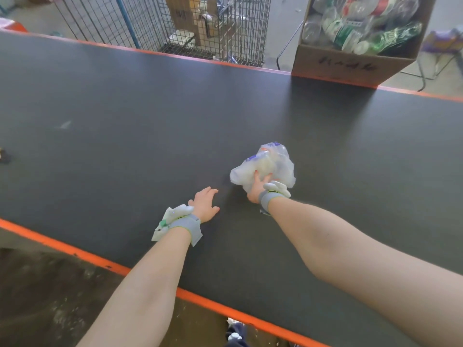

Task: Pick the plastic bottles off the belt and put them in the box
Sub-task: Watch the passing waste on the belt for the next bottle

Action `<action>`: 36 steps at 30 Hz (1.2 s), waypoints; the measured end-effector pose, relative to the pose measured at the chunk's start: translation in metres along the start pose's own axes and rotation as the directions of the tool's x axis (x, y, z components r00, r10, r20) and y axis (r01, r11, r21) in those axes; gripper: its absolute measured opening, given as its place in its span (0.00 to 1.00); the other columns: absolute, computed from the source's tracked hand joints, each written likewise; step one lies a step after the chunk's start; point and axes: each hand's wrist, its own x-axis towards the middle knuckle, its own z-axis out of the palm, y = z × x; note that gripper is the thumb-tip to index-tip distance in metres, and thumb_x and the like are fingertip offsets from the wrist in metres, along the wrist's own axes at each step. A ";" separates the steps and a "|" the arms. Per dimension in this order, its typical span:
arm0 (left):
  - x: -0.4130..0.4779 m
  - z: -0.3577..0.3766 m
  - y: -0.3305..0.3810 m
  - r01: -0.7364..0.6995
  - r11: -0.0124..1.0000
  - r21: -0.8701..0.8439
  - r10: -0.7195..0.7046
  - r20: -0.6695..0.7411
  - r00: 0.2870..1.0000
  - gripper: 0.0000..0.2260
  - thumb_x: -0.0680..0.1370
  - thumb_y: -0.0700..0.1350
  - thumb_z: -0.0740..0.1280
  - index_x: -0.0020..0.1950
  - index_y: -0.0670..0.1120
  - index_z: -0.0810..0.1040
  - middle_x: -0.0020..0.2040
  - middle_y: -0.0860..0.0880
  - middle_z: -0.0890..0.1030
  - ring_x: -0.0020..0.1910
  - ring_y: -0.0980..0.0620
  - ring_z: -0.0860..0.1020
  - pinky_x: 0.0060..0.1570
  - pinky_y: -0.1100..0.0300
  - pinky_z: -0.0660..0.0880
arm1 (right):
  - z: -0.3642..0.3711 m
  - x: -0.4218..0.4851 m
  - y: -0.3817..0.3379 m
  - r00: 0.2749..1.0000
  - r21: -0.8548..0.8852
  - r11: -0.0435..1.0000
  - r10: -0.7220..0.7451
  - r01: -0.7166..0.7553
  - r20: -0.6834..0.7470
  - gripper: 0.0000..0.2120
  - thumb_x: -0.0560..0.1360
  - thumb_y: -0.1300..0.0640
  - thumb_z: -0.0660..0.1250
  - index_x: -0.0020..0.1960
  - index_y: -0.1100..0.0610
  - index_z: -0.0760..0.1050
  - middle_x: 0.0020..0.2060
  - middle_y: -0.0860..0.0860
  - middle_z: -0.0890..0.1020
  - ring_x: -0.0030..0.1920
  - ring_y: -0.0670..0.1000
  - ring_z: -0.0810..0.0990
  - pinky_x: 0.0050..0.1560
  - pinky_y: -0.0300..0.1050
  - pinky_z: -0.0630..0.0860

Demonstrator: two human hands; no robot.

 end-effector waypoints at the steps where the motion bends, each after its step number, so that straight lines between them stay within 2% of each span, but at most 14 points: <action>1: -0.001 0.000 0.000 0.041 0.999 0.029 -0.041 0.002 0.999 0.29 0.79 0.49 0.64 0.77 0.52 0.56 0.79 0.51 0.50 0.77 0.48 0.51 0.71 0.40 0.55 | -0.012 -0.009 0.000 1.000 -0.049 0.999 0.015 -0.016 -0.016 0.29 0.65 0.43 0.69 0.65 0.43 0.70 0.69 0.50 0.68 0.55 0.57 0.77 0.49 0.51 0.78; 2: -0.001 -0.001 0.000 0.077 0.996 0.053 -0.077 0.012 0.997 0.31 0.79 0.51 0.64 0.78 0.52 0.53 0.79 0.51 0.47 0.78 0.48 0.47 0.71 0.38 0.54 | -0.023 -0.013 0.000 0.998 -0.072 0.997 0.033 -0.037 -0.059 0.26 0.60 0.45 0.71 0.57 0.46 0.74 0.64 0.50 0.72 0.48 0.56 0.77 0.47 0.53 0.78; 3: 0.000 -0.002 -0.002 0.109 0.992 0.068 -0.111 0.026 0.993 0.34 0.78 0.52 0.65 0.78 0.53 0.50 0.79 0.50 0.44 0.78 0.47 0.44 0.72 0.37 0.52 | -0.028 -0.014 0.003 0.996 -0.089 0.996 -0.021 0.014 -0.083 0.31 0.60 0.46 0.71 0.62 0.46 0.72 0.69 0.53 0.68 0.55 0.59 0.75 0.52 0.62 0.76; 5: -0.001 -0.004 -0.006 0.138 0.988 0.065 -0.143 0.075 0.987 0.43 0.74 0.56 0.69 0.79 0.53 0.44 0.79 0.49 0.39 0.77 0.44 0.39 0.73 0.38 0.50 | -0.026 -0.022 0.004 0.980 -0.152 0.984 -0.119 0.096 -0.157 0.41 0.72 0.48 0.67 0.78 0.48 0.51 0.77 0.59 0.48 0.74 0.68 0.53 0.68 0.73 0.57; 6: -0.004 -0.005 -0.007 0.132 0.989 0.062 -0.139 0.121 0.983 0.48 0.71 0.57 0.72 0.79 0.54 0.42 0.78 0.48 0.37 0.77 0.42 0.37 0.74 0.39 0.48 | -0.021 -0.025 0.004 0.970 -0.199 0.971 -0.170 0.134 -0.173 0.42 0.75 0.47 0.65 0.79 0.47 0.42 0.77 0.59 0.40 0.76 0.67 0.43 0.69 0.73 0.52; 9: -0.021 0.000 -0.012 0.022 0.981 0.191 -0.076 0.280 0.957 0.56 0.66 0.58 0.77 0.78 0.57 0.37 0.77 0.48 0.34 0.77 0.41 0.37 0.74 0.41 0.48 | 0.000 -0.025 0.014 0.983 -0.246 0.954 -0.182 0.169 -0.029 0.49 0.72 0.40 0.67 0.76 0.41 0.32 0.75 0.53 0.28 0.75 0.64 0.32 0.70 0.71 0.54; 11: -0.030 0.012 -0.019 -0.059 0.954 0.292 -0.037 0.314 0.949 0.54 0.67 0.55 0.77 0.78 0.58 0.38 0.78 0.49 0.35 0.77 0.43 0.39 0.74 0.40 0.50 | 0.011 -0.030 0.022 0.971 -0.253 0.938 -0.225 0.239 0.082 0.58 0.66 0.35 0.72 0.76 0.40 0.31 0.74 0.52 0.27 0.74 0.64 0.29 0.72 0.70 0.50; 14: -0.032 0.025 -0.024 -0.044 0.935 0.352 -0.043 0.234 0.971 0.44 0.75 0.52 0.70 0.78 0.59 0.40 0.78 0.51 0.36 0.78 0.47 0.42 0.72 0.36 0.51 | 0.024 -0.045 0.035 0.951 -0.330 0.897 -0.236 0.293 0.202 0.63 0.60 0.31 0.74 0.77 0.42 0.32 0.74 0.54 0.26 0.73 0.65 0.29 0.73 0.66 0.45; 18: -0.032 0.022 -0.015 0.044 0.956 0.291 -0.093 0.157 0.983 0.37 0.79 0.52 0.64 0.79 0.54 0.42 0.79 0.50 0.38 0.78 0.48 0.42 0.72 0.36 0.50 | 0.034 -0.047 0.052 0.966 -0.416 0.881 -0.146 0.224 0.212 0.69 0.55 0.31 0.77 0.75 0.40 0.28 0.70 0.53 0.21 0.73 0.64 0.27 0.70 0.74 0.50; 21: -0.031 0.018 -0.010 0.056 0.962 0.267 -0.096 0.141 0.985 0.34 0.80 0.52 0.63 0.79 0.53 0.45 0.79 0.50 0.39 0.78 0.49 0.42 0.72 0.36 0.50 | 0.024 -0.055 0.061 0.994 -0.495 0.862 -0.075 0.106 0.082 0.59 0.68 0.43 0.75 0.76 0.43 0.29 0.74 0.55 0.26 0.75 0.63 0.31 0.64 0.81 0.51; 24: -0.032 0.014 -0.015 0.093 0.961 0.259 -0.124 0.103 0.987 0.33 0.80 0.51 0.62 0.79 0.53 0.46 0.79 0.51 0.40 0.78 0.49 0.43 0.72 0.35 0.50 | 0.006 -0.055 0.055 0.997 -0.319 0.948 -0.042 0.019 -0.063 0.43 0.76 0.48 0.65 0.79 0.48 0.40 0.77 0.56 0.36 0.76 0.65 0.36 0.66 0.79 0.47; 29: -0.038 0.006 -0.026 0.210 0.939 0.271 -0.229 0.041 0.972 0.33 0.80 0.52 0.61 0.79 0.52 0.44 0.79 0.50 0.39 0.78 0.47 0.41 0.71 0.34 0.51 | -0.003 -0.061 0.023 0.993 -0.517 0.851 0.035 -0.087 -0.110 0.43 0.78 0.50 0.63 0.78 0.49 0.32 0.75 0.58 0.30 0.74 0.68 0.34 0.62 0.82 0.53; 33: -0.045 0.003 -0.040 0.281 0.929 0.242 -0.287 -0.011 0.958 0.35 0.80 0.50 0.62 0.79 0.53 0.42 0.78 0.49 0.36 0.77 0.46 0.39 0.70 0.32 0.50 | 0.011 -0.054 0.012 0.999 -0.451 0.892 -0.009 -0.013 -0.046 0.46 0.76 0.50 0.65 0.77 0.44 0.32 0.75 0.55 0.30 0.76 0.65 0.35 0.63 0.81 0.53; 36: -0.050 0.002 -0.052 0.347 0.919 0.187 -0.345 -0.042 0.938 0.37 0.79 0.47 0.63 0.78 0.54 0.40 0.77 0.48 0.33 0.77 0.44 0.37 0.69 0.29 0.50 | 0.032 -0.043 0.008 0.997 -0.353 0.934 -0.033 0.056 0.072 0.47 0.72 0.49 0.66 0.76 0.38 0.34 0.76 0.49 0.30 0.77 0.63 0.39 0.68 0.74 0.55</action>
